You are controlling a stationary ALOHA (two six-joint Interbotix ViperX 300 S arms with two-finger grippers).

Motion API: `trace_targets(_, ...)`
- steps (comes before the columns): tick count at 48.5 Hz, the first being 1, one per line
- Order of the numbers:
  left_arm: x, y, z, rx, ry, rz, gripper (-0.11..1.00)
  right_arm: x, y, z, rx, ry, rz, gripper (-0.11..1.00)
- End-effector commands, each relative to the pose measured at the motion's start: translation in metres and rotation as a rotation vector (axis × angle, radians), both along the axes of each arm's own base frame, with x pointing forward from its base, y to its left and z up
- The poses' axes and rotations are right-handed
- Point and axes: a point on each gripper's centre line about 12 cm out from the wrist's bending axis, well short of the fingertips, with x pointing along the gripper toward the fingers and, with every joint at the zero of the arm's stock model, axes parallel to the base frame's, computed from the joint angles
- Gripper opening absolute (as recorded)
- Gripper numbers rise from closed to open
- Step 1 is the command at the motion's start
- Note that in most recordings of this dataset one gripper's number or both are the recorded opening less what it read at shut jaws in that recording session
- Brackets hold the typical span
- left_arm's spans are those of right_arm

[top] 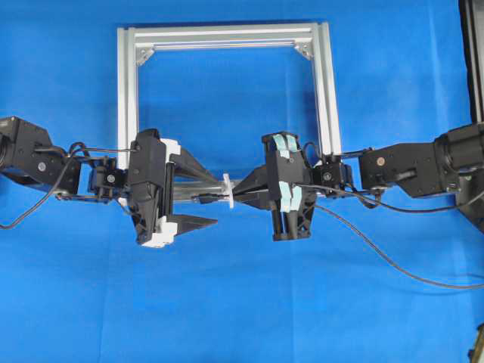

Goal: Insert the wire through the string loop located in the center.
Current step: 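Close the left gripper on the plug emerging from the loop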

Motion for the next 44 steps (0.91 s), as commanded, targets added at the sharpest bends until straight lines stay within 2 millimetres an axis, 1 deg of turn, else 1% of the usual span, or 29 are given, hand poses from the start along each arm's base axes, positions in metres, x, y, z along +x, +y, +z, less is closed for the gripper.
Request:
trace_targets(1, 0.0022, -0.0010, 0.0072, -0.001, -0.025, -0.004, 0.89, 0.0027, 0.0001, 0.0081, 0.004, -0.029, -0.002, -0.02)
trace_targets(7, 0.0018, -0.0016, 0.0064, -0.001, -0.017, -0.006, 0.88, 0.0031, 0.0001, 0.0091, 0.003, -0.032, -0.002, -0.02)
trace_targets(16, 0.0014, -0.0016, 0.0054, 0.000, -0.008, -0.006, 0.83, 0.0026, 0.0001, 0.0087, 0.003, -0.031, -0.002, -0.02)
trace_targets(44, 0.0023, -0.0017, 0.0062, -0.001, -0.011, -0.006, 0.83, 0.0027, 0.0001, 0.0081, 0.003, -0.029, -0.002, -0.02)
